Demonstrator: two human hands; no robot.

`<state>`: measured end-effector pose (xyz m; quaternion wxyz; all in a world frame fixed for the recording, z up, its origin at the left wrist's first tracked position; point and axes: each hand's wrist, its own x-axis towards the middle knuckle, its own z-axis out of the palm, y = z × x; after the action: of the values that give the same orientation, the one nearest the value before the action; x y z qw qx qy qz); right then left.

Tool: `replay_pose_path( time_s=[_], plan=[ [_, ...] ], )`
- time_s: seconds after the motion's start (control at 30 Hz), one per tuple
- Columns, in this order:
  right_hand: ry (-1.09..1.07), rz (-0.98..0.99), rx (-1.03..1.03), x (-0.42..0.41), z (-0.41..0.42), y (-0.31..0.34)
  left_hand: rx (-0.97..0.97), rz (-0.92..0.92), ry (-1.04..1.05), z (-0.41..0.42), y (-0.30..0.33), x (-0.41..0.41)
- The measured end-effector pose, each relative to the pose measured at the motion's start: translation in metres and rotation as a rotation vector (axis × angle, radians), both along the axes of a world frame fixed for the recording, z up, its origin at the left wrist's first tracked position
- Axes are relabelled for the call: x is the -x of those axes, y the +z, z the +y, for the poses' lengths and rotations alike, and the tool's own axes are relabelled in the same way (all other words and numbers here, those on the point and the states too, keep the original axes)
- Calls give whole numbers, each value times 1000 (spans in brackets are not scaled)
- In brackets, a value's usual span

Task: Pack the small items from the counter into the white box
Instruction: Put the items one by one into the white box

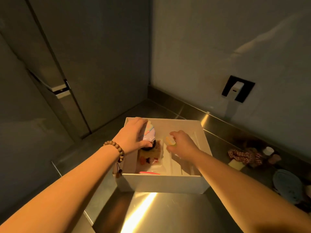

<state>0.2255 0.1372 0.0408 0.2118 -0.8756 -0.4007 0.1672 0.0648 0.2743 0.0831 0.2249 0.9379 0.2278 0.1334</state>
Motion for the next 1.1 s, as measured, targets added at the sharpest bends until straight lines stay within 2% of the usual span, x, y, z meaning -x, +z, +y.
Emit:
replay_pose_path(
  time_s=[0.1,0.2,0.33,0.5,0.6,0.73,0.8,0.9,1.0,1.07,1.1],
  plan=[
    [10,-37,89,-2,17,-15,-9,11,-50,14,-3,-5],
    [-57,12,118,-2,29,-28,2,16,-77,24,-8,-9],
    [-14,-74,163,-1,40,-39,-4,9,-79,34,-16,-10],
    [79,-83,240,-7,39,-40,1,-19,-83,38,-20,-10],
    [247,-170,213,-13,30,-35,11,-19,-84,38,-21,-10],
    [294,-31,108,-16,23,-34,15,-22,-81,37,-22,-10],
    [329,-173,66,-14,23,-38,15,-11,-88,36,-22,-10],
    [362,-235,92,-12,27,-41,6,11,-101,35,-20,-9],
    [403,-155,128,-8,26,-37,14,32,-129,35,-18,-8],
    [341,-74,177,-7,25,-31,20,45,-147,35,-17,-6],
    [287,-62,131,-6,24,-24,18,51,-157,35,-16,-5]
  ],
)
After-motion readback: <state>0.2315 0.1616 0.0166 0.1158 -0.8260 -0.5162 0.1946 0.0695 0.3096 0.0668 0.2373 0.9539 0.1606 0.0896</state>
